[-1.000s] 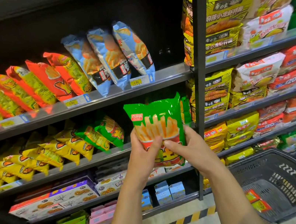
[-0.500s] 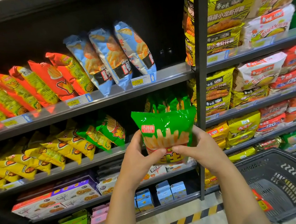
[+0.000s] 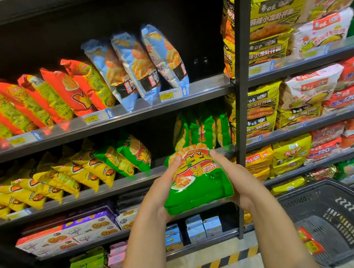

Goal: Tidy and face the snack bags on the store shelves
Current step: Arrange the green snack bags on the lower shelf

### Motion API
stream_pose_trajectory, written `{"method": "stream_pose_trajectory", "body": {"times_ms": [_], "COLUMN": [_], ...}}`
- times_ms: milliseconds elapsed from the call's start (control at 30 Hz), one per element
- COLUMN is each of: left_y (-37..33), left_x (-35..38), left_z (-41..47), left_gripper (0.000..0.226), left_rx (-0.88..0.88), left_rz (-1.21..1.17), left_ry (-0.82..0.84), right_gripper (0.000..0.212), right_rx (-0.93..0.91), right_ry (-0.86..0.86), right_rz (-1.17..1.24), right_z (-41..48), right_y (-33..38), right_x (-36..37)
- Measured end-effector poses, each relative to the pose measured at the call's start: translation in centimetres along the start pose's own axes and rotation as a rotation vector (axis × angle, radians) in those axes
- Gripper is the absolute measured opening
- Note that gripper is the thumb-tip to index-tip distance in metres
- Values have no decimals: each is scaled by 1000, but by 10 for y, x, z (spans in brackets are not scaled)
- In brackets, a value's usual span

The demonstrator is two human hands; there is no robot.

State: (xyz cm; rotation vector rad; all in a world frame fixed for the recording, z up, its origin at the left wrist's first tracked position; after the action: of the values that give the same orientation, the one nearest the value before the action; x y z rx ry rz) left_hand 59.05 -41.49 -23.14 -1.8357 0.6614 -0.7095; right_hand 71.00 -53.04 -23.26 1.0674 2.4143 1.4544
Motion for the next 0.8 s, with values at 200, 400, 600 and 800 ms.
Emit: {"method": "stream_pose_trajectory", "body": {"times_ms": [200,400,600,800], "left_y": [-46,-14,-52,-42], "left_x": [33,-1,-12,29], "left_z": [-48,0,-5,3], "left_gripper": [32,59,35,58], "left_rx": [88,115,464,420], "left_rz": [89,66,355,383], "left_ry": [-39,-166,-324,-85], "right_gripper": [55,44,31,38], "right_rx": [46,36,-188,-348], "right_ry": [34,58,-37,-51], "right_rz": [98,211,121,-48], "right_z": [1,9,15,14], "right_y": [-5,-7,8,24], "right_x": [7,12,0,8]}}
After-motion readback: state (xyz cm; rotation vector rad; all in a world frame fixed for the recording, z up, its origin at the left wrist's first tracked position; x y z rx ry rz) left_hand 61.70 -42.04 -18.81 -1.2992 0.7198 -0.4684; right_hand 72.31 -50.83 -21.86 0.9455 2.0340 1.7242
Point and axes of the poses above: each hand's wrist, its own z-axis towards the middle knuckle, its own x-axis out of the palm, y = z × x, the point moved 10 cm from there along z, towards the middle knuckle, and after that the axes turned 9 degrees about x, right-handed, at the moved point
